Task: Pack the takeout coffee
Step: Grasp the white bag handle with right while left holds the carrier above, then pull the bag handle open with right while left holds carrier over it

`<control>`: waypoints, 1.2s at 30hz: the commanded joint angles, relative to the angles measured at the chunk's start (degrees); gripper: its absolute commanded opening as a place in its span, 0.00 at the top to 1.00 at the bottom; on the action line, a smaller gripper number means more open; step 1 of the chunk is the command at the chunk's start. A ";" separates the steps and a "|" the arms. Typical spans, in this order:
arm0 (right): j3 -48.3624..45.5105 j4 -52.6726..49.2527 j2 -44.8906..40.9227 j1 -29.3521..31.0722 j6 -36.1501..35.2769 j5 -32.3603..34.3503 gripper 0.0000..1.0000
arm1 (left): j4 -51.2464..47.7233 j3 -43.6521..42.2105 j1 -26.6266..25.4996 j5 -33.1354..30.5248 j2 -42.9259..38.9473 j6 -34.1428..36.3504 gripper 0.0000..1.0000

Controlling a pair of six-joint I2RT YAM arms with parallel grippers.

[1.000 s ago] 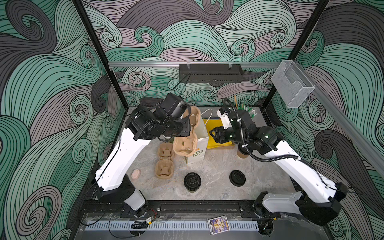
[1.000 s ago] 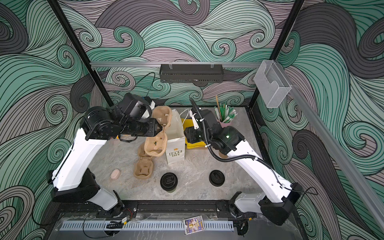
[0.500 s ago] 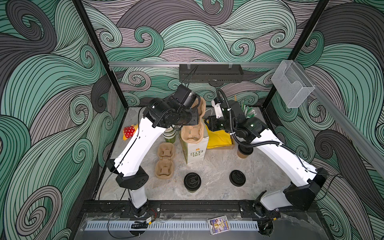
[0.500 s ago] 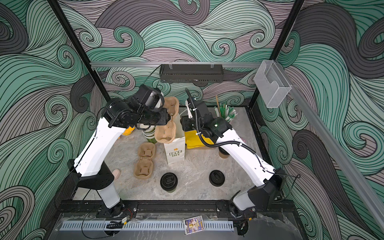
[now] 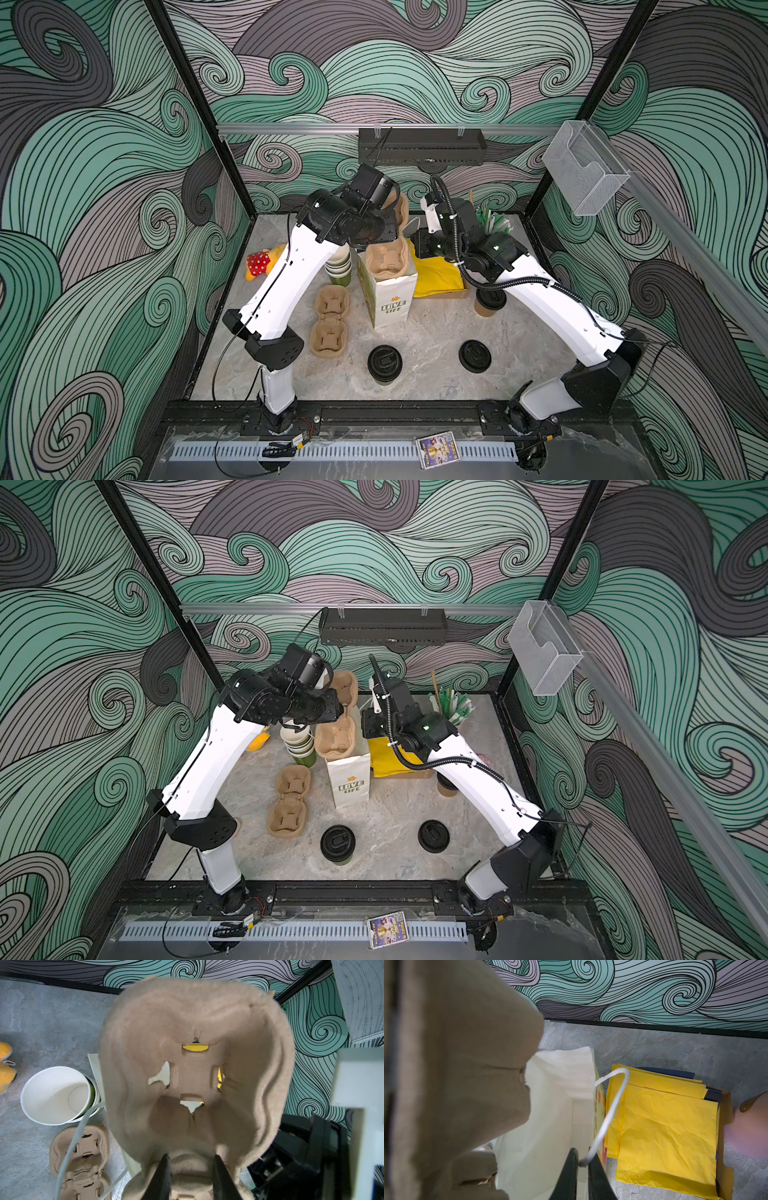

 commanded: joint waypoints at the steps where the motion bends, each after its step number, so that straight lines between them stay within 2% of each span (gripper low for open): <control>1: -0.81 1.56 -1.02 -0.24 1.04 -0.83 0.91 | 1.38 1.50 0.98 1.29 0.69 -0.93 1.00; 7: -2.27 2.56 -1.96 -0.15 1.55 -2.33 1.00 | 1.07 1.49 1.99 1.91 1.72 -1.61 1.00; 21: -4.77 4.52 -5.24 3.10 4.91 -3.30 1.00 | -0.11 1.50 3.74 2.10 3.04 -2.20 1.00; 29: -7.88 5.56 -6.53 4.46 6.58 -0.68 1.00 | -3.04 0.01 3.64 2.91 2.76 -4.60 1.00; 30: -8.20 5.50 -6.77 4.46 6.65 -0.17 0.98 | -2.83 -0.81 3.50 3.28 2.42 -5.28 1.00; 36: -8.25 3.50 -8.59 4.48 4.89 4.27 0.70 | -0.39 -5.61 2.62 4.89 -0.01 -11.67 1.00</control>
